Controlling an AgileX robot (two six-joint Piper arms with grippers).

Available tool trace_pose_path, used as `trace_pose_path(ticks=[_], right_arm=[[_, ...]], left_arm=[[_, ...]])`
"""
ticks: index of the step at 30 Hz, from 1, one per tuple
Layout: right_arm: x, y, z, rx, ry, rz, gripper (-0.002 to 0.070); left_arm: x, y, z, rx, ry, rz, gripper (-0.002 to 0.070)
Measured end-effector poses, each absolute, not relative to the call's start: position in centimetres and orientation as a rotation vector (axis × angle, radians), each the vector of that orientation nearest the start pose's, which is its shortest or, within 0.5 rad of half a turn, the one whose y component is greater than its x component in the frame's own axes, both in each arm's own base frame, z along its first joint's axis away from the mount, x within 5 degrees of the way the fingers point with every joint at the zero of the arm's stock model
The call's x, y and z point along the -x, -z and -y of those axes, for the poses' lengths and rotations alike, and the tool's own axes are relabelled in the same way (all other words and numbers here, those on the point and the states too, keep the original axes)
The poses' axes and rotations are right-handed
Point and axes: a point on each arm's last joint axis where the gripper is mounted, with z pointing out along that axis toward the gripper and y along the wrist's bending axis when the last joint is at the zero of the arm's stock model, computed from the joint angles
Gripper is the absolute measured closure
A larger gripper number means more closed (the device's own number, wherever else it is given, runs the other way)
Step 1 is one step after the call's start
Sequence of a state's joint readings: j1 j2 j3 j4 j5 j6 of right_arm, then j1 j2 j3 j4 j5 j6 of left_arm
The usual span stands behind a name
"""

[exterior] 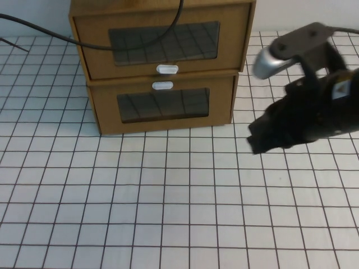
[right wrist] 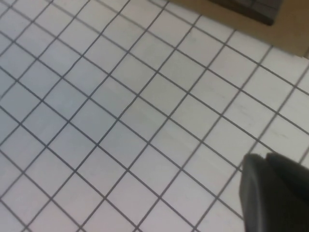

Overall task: Open the shoe box
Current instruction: 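Pull the top drawer of the cardboard box fully open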

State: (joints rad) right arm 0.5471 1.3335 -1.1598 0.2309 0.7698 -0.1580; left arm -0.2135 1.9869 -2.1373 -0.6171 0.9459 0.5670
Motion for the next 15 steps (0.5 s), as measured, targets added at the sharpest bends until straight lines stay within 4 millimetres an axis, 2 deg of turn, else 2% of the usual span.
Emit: trace_pose_path(ticks=[4,8,12,15], right_arm=[[-23.7,-33.3,-21.4,0.939,-0.273,-2.281,0.0689],[-23.4,-32.0,-25.7,1.186,-0.043,-2.088,0.0689],[-24.0,-31.0,-27.8,1.294,0.108,-1.902,0.0666],[-24.9,-30.7,-28.4,1.323,0.190,-1.800,0.0597]], left_arm=[[-43.4,-40.0,13.8,-0.683,0.557,-2.040,0.0677],[-43.4,-40.0,13.8,-0.681,0.559,-2.041,0.0677],[-43.4,-40.0,13.8,-0.681,0.563,-2.044,0.0677],[-43.4,-40.0,13.8,-0.682,0.565,-2.045,0.0677]])
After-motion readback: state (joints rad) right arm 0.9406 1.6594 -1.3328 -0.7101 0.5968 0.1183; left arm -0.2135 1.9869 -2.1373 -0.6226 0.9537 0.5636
